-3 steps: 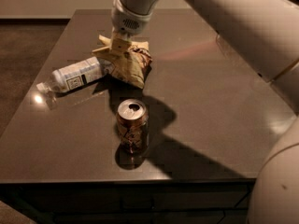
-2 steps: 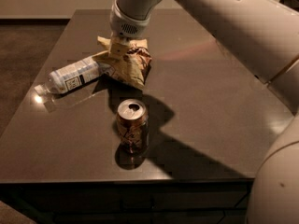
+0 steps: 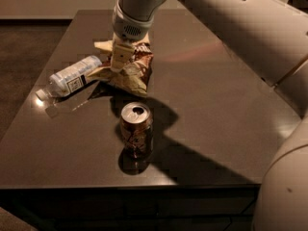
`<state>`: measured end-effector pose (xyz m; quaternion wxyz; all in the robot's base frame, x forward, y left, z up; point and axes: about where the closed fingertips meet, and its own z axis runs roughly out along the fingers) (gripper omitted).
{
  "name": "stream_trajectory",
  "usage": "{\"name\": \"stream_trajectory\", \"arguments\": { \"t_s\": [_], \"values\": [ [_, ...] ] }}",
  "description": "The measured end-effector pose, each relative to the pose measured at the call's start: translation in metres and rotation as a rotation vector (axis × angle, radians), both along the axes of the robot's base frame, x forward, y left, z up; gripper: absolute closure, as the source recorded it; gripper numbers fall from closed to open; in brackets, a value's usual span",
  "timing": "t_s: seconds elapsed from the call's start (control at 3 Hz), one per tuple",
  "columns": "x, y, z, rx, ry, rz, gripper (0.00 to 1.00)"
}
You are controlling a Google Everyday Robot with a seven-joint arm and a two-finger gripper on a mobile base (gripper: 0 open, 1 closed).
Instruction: Move brown chip bag near blue plastic bottle
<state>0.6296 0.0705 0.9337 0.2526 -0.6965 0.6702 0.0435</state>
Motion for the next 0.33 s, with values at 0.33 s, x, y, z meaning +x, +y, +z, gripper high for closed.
{"name": "stream_trajectory", "arguments": {
  "t_s": [0.33],
  "values": [
    [-0.0001,0.0010,-0.0012,-0.001,0.002,0.002,0.00]
  ]
}}
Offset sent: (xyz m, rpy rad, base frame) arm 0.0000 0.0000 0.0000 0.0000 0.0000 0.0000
